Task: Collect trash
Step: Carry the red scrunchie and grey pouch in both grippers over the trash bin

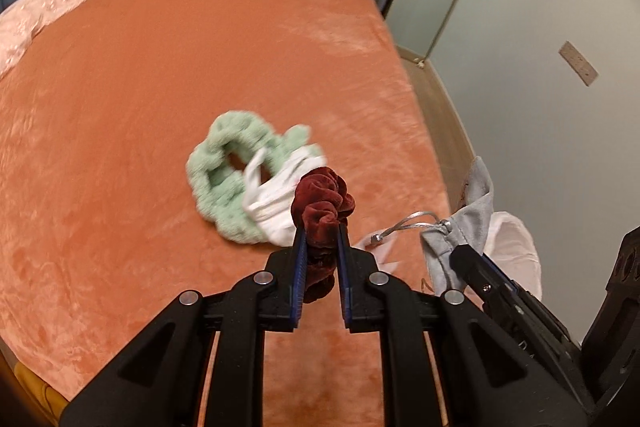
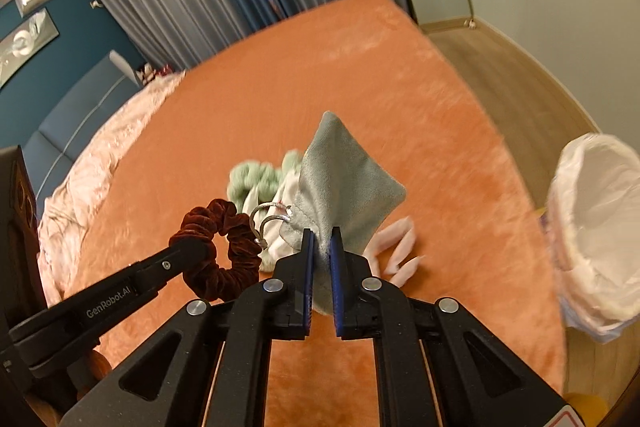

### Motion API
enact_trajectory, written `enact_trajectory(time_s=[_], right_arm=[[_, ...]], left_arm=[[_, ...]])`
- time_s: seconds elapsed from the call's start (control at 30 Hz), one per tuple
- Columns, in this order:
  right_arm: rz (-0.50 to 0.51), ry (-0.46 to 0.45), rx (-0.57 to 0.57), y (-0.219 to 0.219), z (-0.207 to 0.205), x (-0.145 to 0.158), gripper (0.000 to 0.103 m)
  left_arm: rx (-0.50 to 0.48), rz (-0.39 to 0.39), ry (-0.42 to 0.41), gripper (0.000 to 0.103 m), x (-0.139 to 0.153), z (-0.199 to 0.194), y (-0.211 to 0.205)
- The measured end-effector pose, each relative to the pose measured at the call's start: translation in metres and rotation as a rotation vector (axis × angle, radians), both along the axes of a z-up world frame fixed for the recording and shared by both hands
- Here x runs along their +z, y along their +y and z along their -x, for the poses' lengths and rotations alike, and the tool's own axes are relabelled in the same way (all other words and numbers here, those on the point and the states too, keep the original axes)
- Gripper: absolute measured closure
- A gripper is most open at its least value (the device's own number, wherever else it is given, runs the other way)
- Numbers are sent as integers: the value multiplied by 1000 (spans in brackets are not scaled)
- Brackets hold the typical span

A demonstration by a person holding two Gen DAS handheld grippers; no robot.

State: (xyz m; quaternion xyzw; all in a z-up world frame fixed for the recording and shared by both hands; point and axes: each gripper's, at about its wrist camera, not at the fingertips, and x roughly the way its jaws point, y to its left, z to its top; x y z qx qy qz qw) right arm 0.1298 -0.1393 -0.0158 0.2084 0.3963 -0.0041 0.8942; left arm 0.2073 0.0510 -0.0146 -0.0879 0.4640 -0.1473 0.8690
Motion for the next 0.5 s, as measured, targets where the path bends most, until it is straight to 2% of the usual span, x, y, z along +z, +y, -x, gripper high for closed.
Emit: enact_trajectory(time_s=[0.23,0.5], right_arm=[[13,-75,-76,-48,33,33,95],[24,-110,-197,-114,77,45,95]], left_arm=[[-115,-7,-89,89,40,26,-65],[-252,-3,-127,89,60,53,-143]])
